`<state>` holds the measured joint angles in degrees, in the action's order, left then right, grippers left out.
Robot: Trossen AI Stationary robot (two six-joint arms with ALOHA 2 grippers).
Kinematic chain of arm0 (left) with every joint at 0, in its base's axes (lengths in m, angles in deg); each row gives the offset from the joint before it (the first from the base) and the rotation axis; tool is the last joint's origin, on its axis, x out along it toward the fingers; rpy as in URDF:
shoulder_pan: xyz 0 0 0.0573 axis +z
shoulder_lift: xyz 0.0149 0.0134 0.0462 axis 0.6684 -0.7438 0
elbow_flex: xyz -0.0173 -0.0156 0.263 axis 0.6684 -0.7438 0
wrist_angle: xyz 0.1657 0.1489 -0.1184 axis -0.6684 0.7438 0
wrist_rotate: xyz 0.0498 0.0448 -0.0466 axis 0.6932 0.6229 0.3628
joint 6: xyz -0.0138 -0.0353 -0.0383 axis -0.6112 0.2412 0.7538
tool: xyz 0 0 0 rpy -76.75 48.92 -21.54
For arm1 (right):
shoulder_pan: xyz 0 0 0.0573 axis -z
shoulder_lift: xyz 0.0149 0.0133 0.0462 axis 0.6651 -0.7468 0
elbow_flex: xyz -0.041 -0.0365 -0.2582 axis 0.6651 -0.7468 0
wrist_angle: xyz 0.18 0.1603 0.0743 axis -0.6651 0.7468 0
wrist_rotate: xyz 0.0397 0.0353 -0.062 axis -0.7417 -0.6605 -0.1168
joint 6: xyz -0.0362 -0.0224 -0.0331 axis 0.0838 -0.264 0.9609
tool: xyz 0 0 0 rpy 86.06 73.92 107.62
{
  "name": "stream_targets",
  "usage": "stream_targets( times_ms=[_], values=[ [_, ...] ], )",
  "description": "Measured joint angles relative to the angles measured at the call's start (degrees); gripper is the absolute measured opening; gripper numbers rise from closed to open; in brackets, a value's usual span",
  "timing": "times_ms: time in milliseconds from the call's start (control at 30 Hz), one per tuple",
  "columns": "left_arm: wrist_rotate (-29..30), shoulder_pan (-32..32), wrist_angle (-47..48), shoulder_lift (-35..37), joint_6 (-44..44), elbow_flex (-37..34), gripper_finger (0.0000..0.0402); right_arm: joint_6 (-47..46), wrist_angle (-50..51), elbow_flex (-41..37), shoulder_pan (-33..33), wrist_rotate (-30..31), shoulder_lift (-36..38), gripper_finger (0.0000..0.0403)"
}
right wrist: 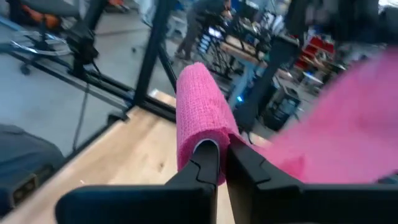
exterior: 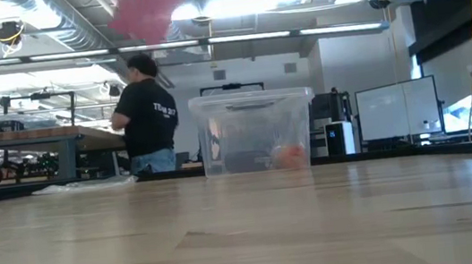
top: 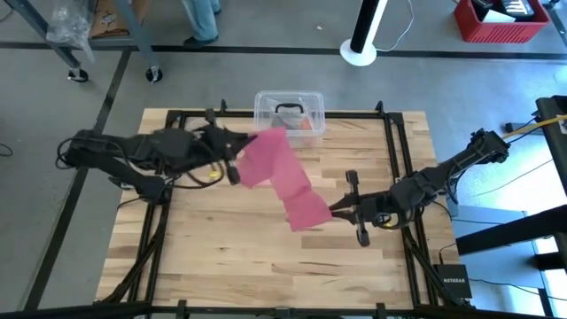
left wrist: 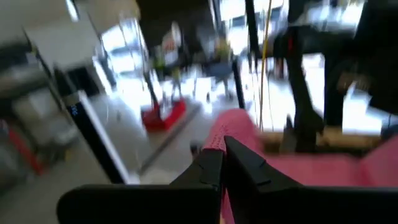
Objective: Roll bandage
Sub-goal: Roll the pink bandage
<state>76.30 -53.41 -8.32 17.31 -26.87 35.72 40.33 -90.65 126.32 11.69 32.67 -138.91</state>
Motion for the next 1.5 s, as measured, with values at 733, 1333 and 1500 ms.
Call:
stream_targets(
  times_ms=[733,1333,1500],
  values=[
    [-20.07,7.63,25.39,0.78,22.51,11.11,0.0215,-2.43,-2.63,0.0,0.02,0.92,0.02,0.0017],
    [-27.38,10.09,41.75,3.8,29.66,1.22,0.0213,-4.28,-2.75,0.02,0.02,3.41,0.0,0.0017],
    [-18.14,8.9,28.88,7.61,23.15,1.68,0.0214,-0.08,-10.63,0.14,1.13,4.69,0.0,0.0017]
  ],
)
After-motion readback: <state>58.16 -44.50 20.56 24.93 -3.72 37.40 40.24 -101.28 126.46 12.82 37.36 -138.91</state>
